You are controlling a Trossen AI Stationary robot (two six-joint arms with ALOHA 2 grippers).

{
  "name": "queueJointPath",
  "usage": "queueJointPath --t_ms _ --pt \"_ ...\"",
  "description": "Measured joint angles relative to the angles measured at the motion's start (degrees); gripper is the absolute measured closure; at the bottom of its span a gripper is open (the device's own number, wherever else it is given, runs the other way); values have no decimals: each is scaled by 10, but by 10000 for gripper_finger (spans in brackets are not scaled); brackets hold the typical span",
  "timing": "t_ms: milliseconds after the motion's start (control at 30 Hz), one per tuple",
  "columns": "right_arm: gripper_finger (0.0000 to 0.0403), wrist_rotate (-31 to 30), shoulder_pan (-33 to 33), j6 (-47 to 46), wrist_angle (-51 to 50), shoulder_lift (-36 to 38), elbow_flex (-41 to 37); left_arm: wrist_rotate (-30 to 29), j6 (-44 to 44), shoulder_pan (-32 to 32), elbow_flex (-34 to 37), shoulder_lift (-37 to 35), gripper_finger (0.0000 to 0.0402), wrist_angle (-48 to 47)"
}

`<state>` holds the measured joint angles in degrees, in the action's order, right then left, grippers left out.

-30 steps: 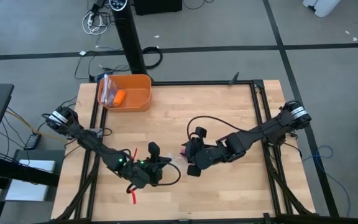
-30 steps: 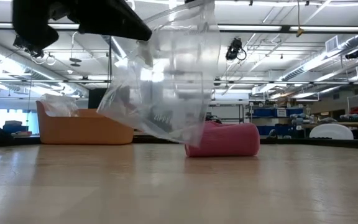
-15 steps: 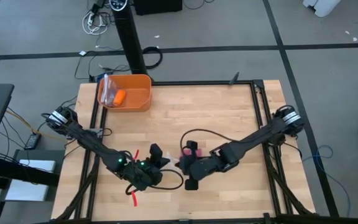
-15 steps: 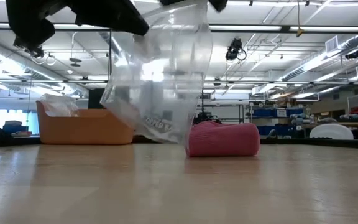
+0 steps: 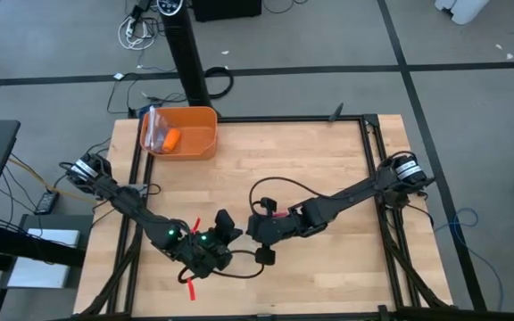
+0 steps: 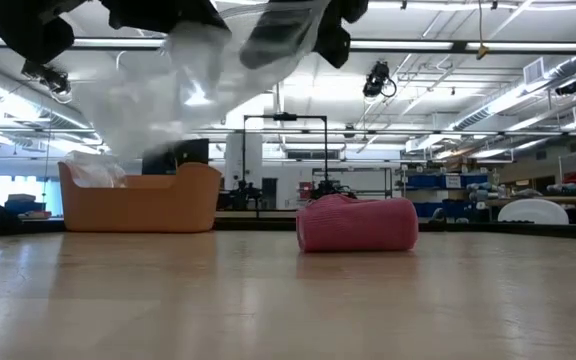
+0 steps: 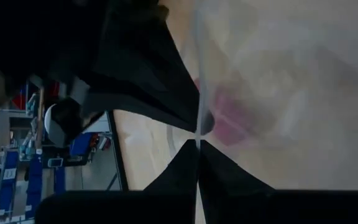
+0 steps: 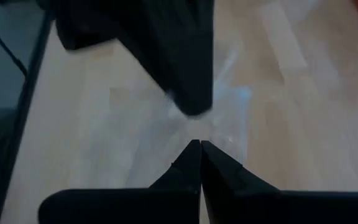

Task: Roll bandage
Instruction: Open the transparent zip bag

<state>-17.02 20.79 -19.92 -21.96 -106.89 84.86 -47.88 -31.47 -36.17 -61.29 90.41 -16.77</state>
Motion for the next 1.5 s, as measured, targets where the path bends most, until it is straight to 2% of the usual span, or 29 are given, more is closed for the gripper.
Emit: queueJointPath --t_ms 67,233,300,400,500,800,1033,1167,1500 --pt "396 -1 -1 0 6 -8 0 0 1 -3 0 0 392 0" --pt "396 -56 -1 -7 2 -11 0 -6 1 -18 0 0 392 1" --pt "399 -47 -2 -14 -5 -11 0 -15 2 -25 0 0 392 1" --pt "400 6 -2 -19 5 -23 0 -15 6 -30 0 0 392 3" --pt "398 21 -2 -25 -3 -38 0 -14 18 -33 0 0 392 12" --pt "401 -33 20 -10 -21 -15 0 -23 36 -56 0 9 392 -4" --pt "401 -1 22 -18 21 -17 -26 -35 31 -60 0 43 392 -17" --pt "399 46 19 2 75 -17 -28 -36 22 -60 0 59 392 -20" --pt "394 76 1 91 82 -17 -28 -39 -29 -60 -46 65 392 -24"
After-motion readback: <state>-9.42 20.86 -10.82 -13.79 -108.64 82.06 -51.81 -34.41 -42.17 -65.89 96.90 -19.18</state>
